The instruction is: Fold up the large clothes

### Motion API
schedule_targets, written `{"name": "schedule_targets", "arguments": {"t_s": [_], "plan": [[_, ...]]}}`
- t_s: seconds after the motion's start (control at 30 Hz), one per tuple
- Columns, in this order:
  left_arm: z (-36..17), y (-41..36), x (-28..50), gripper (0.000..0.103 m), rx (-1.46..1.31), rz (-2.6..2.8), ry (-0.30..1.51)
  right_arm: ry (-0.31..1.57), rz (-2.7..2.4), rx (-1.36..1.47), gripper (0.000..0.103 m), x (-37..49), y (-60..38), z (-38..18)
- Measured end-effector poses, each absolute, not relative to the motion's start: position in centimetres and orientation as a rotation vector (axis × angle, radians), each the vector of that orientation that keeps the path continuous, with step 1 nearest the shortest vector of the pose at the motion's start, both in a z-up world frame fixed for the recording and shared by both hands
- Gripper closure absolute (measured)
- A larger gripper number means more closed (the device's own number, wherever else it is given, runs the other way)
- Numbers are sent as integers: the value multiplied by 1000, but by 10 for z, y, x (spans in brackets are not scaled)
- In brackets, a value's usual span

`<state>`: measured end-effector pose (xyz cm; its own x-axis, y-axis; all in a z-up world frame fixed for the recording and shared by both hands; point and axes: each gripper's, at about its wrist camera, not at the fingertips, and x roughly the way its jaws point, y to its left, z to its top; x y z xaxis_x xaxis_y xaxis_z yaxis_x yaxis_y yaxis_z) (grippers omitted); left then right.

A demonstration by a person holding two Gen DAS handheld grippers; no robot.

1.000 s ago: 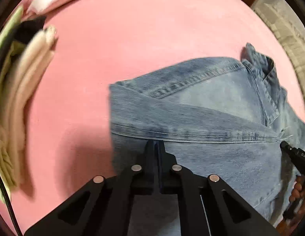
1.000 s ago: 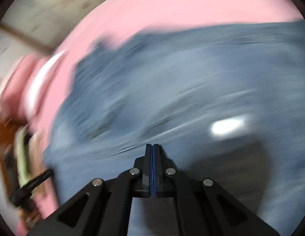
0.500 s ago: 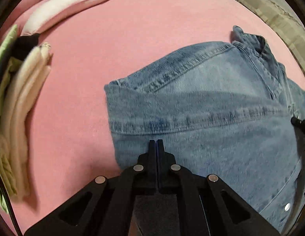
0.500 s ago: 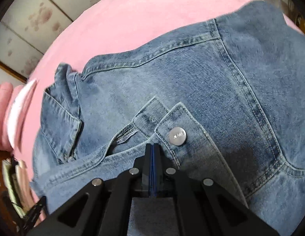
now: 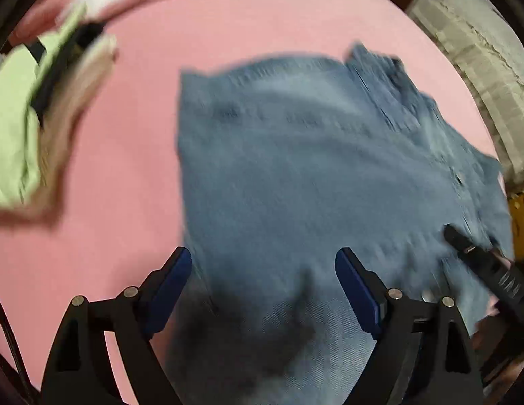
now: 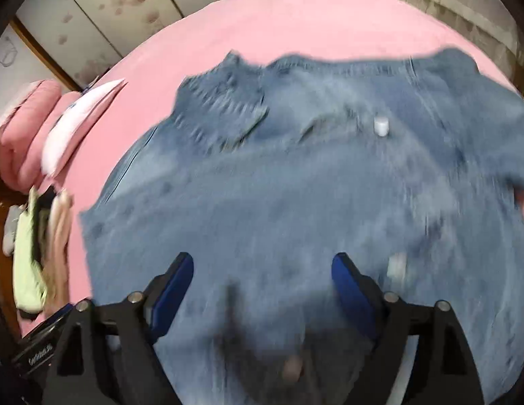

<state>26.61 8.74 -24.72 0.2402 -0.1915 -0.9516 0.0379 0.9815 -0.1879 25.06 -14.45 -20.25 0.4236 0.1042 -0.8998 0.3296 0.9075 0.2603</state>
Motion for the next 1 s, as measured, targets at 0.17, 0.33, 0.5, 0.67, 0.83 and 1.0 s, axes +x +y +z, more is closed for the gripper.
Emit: {"name": "schedule_targets", "arguments": {"t_s": [0.17, 0.33, 0.5, 0.67, 0.83, 1.0], "plan": [[-235, 76, 226, 17, -101, -183, 1370, 1251, -136, 420, 18, 213, -148, -211], [-225, 23, 209, 17, -29, -186, 1377, 1217, -134, 451, 18, 184, -188, -199], [-208, -54, 186, 17, 22, -208, 1404, 1208, -186, 495, 18, 158, -270, -188], [-206, -150, 174, 17, -3, -245, 1438, 1214, -215, 656, 18, 127, -367, -190], [-214, -242, 165, 17, -118, -331, 1552, 1215, -271, 880, 18, 93, -459, -200], [-218, -318, 162, 17, -109, -402, 1598, 1142, -374, 1157, 18, 54, -545, -217]]}}
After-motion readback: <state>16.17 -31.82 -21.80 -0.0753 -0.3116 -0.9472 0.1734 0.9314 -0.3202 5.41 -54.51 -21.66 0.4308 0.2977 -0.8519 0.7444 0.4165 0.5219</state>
